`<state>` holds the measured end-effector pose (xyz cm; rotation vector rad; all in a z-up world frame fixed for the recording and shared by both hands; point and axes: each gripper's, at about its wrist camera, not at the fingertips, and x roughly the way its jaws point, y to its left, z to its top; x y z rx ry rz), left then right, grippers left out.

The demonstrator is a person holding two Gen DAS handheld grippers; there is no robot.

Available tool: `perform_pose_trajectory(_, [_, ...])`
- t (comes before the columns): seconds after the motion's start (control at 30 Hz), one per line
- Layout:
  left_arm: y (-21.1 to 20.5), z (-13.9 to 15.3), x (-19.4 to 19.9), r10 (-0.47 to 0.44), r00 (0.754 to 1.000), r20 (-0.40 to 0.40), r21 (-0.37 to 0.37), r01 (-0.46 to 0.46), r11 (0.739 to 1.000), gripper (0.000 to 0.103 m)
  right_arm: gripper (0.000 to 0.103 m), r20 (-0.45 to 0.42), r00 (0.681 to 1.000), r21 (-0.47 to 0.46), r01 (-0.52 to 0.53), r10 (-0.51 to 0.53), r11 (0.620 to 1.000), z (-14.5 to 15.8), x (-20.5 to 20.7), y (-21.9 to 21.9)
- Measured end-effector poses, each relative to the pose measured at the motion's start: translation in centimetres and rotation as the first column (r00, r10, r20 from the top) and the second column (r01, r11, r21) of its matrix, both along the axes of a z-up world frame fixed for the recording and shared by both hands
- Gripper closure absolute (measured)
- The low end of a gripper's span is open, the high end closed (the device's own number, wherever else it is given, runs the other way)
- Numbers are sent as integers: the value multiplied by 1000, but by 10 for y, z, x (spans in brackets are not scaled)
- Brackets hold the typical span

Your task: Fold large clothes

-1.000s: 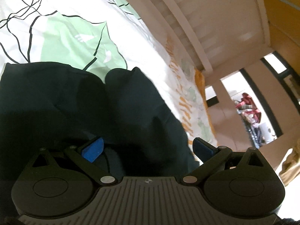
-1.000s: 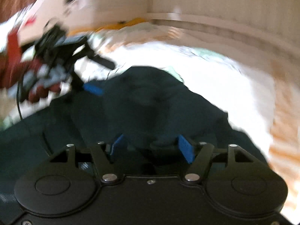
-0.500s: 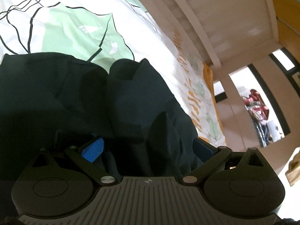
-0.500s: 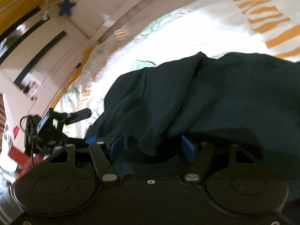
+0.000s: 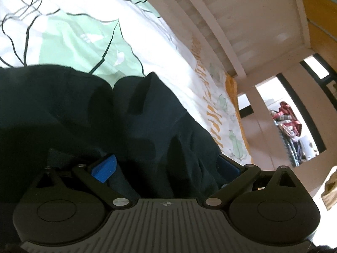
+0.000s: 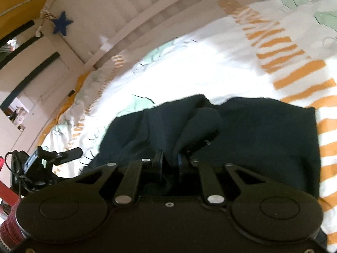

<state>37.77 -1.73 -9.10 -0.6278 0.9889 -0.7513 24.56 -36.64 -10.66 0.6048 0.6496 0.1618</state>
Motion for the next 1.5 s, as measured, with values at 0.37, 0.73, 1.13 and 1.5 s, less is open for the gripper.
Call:
perform_pose_trajectory(0.37, [-21, -2, 11, 12, 999, -43, 55, -10, 998, 45, 42, -60, 998, 23, 1, 1, 1000, -15, -8, -6])
perform_pose_trajectory(0.73, [-14, 53, -23, 48, 989, 140, 27, -52, 998, 100, 83, 23, 999, -62, -33, 34, 998, 22, -7, 2])
perform_pose_trajectory(1.13, [21, -11, -63, 2, 997, 72, 193, -16, 981, 92, 64, -140, 990, 23, -10, 13, 1000, -22, -44, -8])
perform_pose_trajectory(1.5, [8, 18, -73, -42, 952, 302, 304, -55, 951, 74, 37, 38, 997, -328, 73, -64, 942, 23, -62, 26])
